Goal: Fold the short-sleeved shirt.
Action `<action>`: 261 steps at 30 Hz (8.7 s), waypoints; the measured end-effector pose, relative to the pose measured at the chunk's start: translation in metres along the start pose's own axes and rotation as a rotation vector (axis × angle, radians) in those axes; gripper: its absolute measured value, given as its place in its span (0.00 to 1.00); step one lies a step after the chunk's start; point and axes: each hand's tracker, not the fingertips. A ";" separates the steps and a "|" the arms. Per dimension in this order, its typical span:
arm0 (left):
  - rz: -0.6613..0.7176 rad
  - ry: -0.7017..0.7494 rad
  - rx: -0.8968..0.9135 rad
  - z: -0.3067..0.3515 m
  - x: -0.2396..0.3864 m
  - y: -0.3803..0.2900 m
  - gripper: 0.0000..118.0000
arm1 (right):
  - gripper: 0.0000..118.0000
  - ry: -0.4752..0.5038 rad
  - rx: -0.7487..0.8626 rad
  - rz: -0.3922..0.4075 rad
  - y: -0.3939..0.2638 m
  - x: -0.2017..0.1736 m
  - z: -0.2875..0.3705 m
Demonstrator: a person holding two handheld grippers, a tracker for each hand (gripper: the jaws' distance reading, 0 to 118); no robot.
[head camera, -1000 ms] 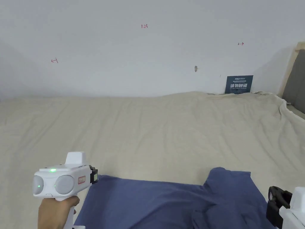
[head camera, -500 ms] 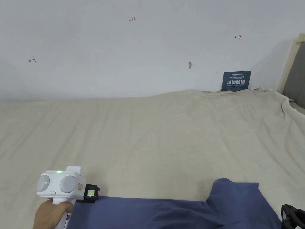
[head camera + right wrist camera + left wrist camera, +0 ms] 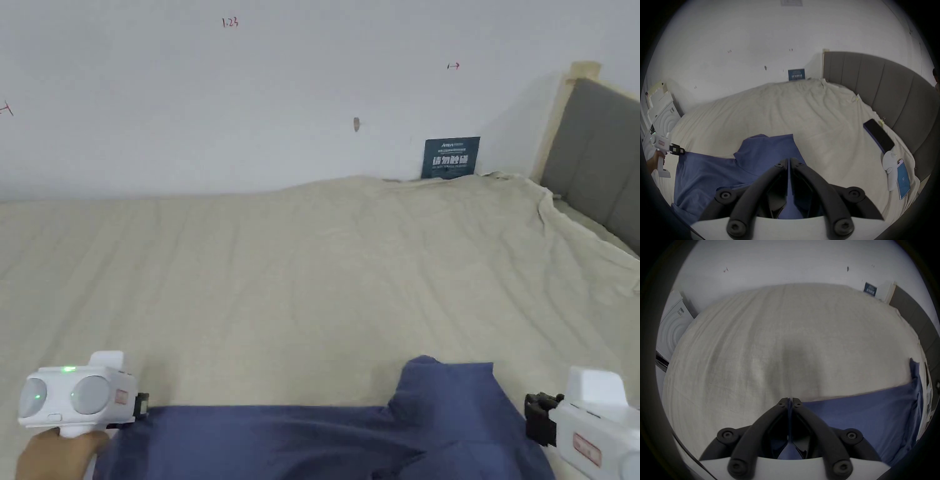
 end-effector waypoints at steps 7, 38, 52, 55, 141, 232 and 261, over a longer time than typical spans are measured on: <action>-0.032 -0.057 0.092 0.064 -0.002 -0.006 0.00 | 0.71 -0.049 -0.177 0.020 0.016 0.013 -0.068; 0.086 -0.010 0.393 0.240 -0.046 0.006 0.00 | 0.01 0.190 0.290 0.214 0.114 -0.039 0.130; 0.074 0.088 0.647 0.363 -0.077 0.113 0.00 | 0.01 0.208 0.528 0.237 0.258 -0.066 0.201; 0.090 0.096 0.681 0.379 -0.077 0.143 0.00 | 0.01 0.200 0.555 0.221 0.295 -0.071 0.200; 0.210 0.098 0.343 0.285 -0.036 -0.277 0.92 | 0.82 0.146 0.159 0.148 -0.133 -0.029 0.219; 0.242 -0.046 -0.018 0.222 -0.044 -0.332 0.03 | 0.07 0.099 -0.229 0.094 -0.237 -0.008 0.141; 0.116 0.047 -0.007 0.101 -0.031 -0.152 0.04 | 0.07 0.077 -0.214 0.129 -0.071 -0.046 -0.004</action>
